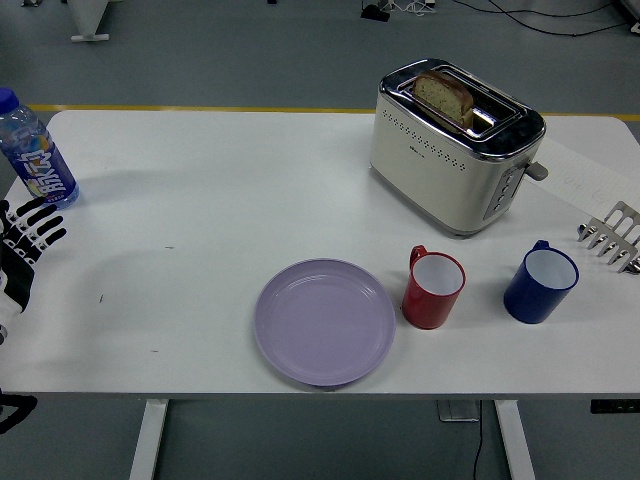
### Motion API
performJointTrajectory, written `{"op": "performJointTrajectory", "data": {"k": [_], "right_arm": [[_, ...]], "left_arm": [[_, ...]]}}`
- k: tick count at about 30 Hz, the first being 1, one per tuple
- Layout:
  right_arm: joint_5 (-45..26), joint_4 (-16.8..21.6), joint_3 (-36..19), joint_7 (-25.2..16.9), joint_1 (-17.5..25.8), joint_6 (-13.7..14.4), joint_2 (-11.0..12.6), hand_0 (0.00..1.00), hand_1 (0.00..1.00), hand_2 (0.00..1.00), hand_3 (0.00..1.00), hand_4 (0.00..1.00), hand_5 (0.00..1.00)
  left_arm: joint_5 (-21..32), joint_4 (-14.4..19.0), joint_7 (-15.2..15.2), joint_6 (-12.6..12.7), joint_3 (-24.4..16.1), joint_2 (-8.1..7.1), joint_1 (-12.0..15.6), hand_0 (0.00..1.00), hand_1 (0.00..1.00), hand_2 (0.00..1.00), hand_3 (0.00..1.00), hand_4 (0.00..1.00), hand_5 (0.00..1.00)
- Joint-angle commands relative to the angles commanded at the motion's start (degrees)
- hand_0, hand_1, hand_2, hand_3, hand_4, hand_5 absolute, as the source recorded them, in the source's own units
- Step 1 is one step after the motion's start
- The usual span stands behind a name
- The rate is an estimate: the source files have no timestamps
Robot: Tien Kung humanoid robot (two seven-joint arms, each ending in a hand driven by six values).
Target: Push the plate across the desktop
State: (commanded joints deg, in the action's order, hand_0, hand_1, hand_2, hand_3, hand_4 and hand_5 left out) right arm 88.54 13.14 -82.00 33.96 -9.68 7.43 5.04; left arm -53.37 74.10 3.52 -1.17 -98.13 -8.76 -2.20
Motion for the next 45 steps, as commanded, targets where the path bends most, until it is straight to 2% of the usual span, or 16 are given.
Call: {"op": "performJointTrajectory", "data": {"k": [29,45], "right_arm": [[1.09,0.1,-0.43,0.26,0.16,0.14,-0.15,0.566,0.554,0.683,0.601,0.303,0.313],[-1.06,-0.4,0.85,-0.8,0.14,0.49,-0.19,0.565,0.553,0.683,0.6,0.303,0.313]], "left_arm": [[0.19,0.04,0.51,0.13,0.24,-1.09,0.92,0.685,0.719,0.702,0.631,0.551,0.998],[-0.18,0.32,0.14,-0.07,-0.62,-0.73,0.25,0.685,0.718,0.702,0.631,0.554,0.998]]}}
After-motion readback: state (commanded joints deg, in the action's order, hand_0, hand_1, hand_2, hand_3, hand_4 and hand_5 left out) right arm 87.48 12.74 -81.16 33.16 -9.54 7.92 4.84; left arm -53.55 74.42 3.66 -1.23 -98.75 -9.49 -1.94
